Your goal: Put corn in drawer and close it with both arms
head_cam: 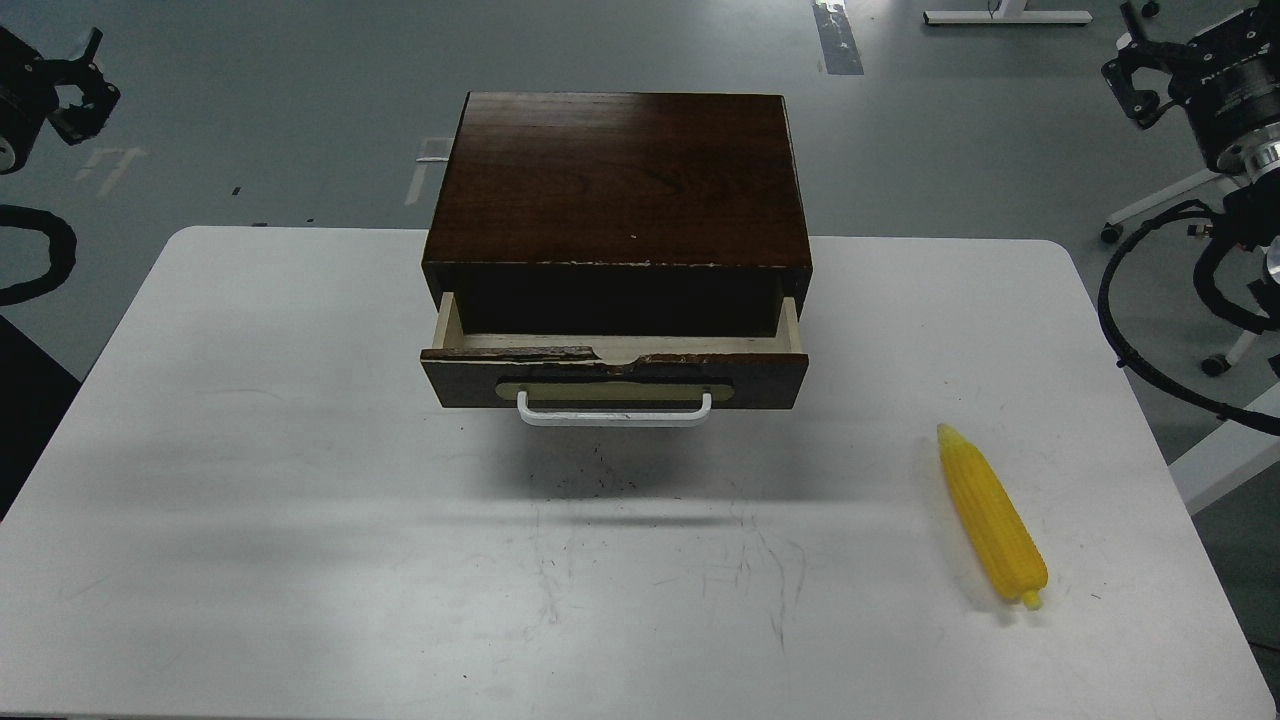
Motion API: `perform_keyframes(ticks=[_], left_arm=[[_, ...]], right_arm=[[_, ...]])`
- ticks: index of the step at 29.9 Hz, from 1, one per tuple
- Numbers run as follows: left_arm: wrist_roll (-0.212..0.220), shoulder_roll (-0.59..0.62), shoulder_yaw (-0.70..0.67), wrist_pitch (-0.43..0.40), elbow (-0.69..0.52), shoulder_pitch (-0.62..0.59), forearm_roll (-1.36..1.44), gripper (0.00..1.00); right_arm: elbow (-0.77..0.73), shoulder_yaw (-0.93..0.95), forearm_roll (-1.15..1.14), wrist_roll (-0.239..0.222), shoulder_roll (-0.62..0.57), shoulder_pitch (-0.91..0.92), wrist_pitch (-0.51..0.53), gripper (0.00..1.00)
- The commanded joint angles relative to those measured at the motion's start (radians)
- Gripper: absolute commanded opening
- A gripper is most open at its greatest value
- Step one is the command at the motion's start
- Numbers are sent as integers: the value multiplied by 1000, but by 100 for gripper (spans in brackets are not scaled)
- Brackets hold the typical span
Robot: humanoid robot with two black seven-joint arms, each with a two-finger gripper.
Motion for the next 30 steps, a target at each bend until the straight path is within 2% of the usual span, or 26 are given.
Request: perform_keyframes(ticks=[1,9,12,14,18,22,26,30], left_arm=[[2,-4,4,0,0,-5,8,98],[0,-7,-5,0,0,-9,4,98],[0,-4,-1,0,7,-11,1,98],[2,-2,-4,0,11,-19,5,98],[0,-7,-5,0,11,-26,4,98],[2,-11,-11,0,9,-26,2,98],[2,-31,-13,0,-3,-22,-1,98],[3,-51,-12,0,-3,-22,-1,98]], right_arm=[[-12,-1,0,-2,-2,-1,0,100],[-21,-14,-2,-3,-20,7,0,100],[-21,-42,-16,-7,-77,13,0,100],[-18,-109,-25,-8,-153,47,0,100],[-12,-238,-95,-8,-210,162,0,100],[17,-408,-261,-7,-261,283,0,100],[132,-517,-465,-13,-304,366,-6,100],[293,-536,-609,-29,-362,383,-64,100]])
